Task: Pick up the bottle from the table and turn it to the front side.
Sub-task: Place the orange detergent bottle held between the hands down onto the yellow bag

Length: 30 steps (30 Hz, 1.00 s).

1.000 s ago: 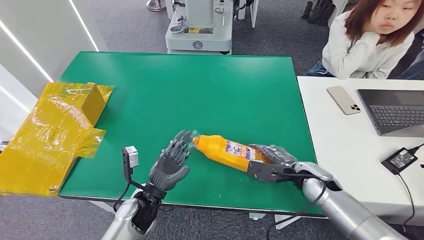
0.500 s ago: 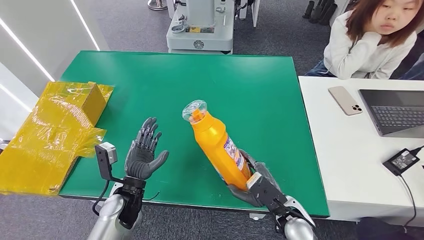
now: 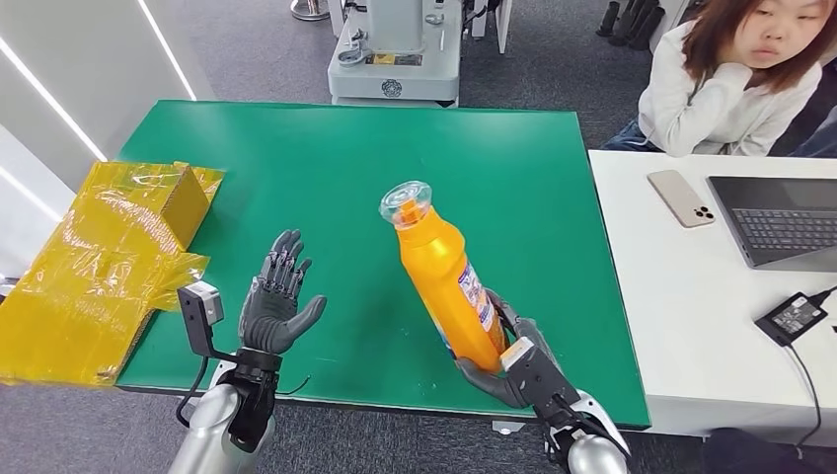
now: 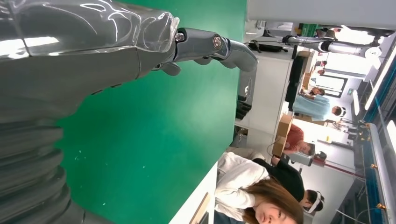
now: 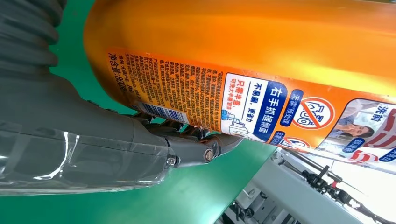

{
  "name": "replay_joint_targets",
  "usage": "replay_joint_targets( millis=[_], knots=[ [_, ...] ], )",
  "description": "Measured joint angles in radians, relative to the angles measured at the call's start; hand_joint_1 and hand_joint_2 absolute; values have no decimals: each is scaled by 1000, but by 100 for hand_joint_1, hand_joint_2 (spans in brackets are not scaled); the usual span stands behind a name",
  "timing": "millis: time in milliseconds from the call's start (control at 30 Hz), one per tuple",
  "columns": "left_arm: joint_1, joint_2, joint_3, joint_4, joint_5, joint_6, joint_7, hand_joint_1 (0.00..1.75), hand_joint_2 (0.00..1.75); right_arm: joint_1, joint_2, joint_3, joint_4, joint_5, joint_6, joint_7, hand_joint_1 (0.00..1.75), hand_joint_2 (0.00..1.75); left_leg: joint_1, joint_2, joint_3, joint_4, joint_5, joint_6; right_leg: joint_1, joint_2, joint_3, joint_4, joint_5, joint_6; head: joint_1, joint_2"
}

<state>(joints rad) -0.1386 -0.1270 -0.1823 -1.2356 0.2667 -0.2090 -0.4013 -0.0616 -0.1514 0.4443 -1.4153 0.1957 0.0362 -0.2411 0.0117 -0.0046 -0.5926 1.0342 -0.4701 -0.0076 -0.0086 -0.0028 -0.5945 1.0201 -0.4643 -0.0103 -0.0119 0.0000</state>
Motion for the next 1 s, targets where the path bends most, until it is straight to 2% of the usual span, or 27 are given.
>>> replay_joint_targets(
  millis=[167, 333, 400, 467, 533, 600, 667, 733, 1000],
  knots=[
    [0, 0, 0, -1, -8, 6, -2, 0, 175, 1, 2, -2, 0, 1, 0, 0, 175, 175, 0, 0, 0, 0, 0, 0, 0, 0, 0, 0, 0, 0, 0, 0],
    [13, 1, 18, -24, -36, 28, -4, 0, 175, 35, 28, -29, -19, 36, 3, 18, 175, 175, 0, 0, 0, 0, 0, 0, 0, 0, 0, 0, 0, 0, 0, 0],
    [23, 2, 28, -35, -21, 6, 4, 0, 175, 51, 39, -41, -27, 57, 10, 29, 175, 175, 0, 0, 0, 0, 0, 0, 0, 0, 0, 0, 0, 0, 0, 0],
    [21, 0, 30, -37, 12, -58, 33, 0, 175, 47, 50, -49, -23, 85, 27, 33, 175, 175, 0, 0, -1, 0, 0, 0, 0, 0, -1, 0, 0, 0, 0, 0],
    [-33, -14, 10, 8, 72, -177, 86, 0, 175, -9, 72, -49, 27, 123, 49, 32, 175, 175, 0, 0, -3, 0, 3, 1, 0, 0, -4, 0, 2, 1, 0, 0],
    [-134, -39, -34, 102, 125, -263, 108, 0, 175, -99, 107, -43, 117, 146, 59, 27, 175, 175, 0, 0, -6, 0, 6, 2, 0, -1, -5, 0, 6, 2, 0, 0],
    [-223, -59, -76, 191, 147, -282, 97, 0, 175, -169, 140, -33, 196, 150, 59, 21, 175, 175, 0, 0, -6, 0, 8, 2, 0, 0, -5, 0, 9, 1, 0, 0],
    [-277, -68, -100, 253, 158, -287, 90, 0, 175, -207, 160, -26, 250, 152, 58, 18, 175, 175, 0, 1, -5, 1, 9, 1, 0, 2, -5, 0, 11, 0, 0, 0],
    [-328, -66, -131, 333, 164, -290, 90, 0, 175, -243, 177, -22, 332, 156, 56, 19, 175, 175, 0, 1, -8, 0, 9, 1, 0, 2, -8, 0, 10, 1, 0, 0]
  ],
)
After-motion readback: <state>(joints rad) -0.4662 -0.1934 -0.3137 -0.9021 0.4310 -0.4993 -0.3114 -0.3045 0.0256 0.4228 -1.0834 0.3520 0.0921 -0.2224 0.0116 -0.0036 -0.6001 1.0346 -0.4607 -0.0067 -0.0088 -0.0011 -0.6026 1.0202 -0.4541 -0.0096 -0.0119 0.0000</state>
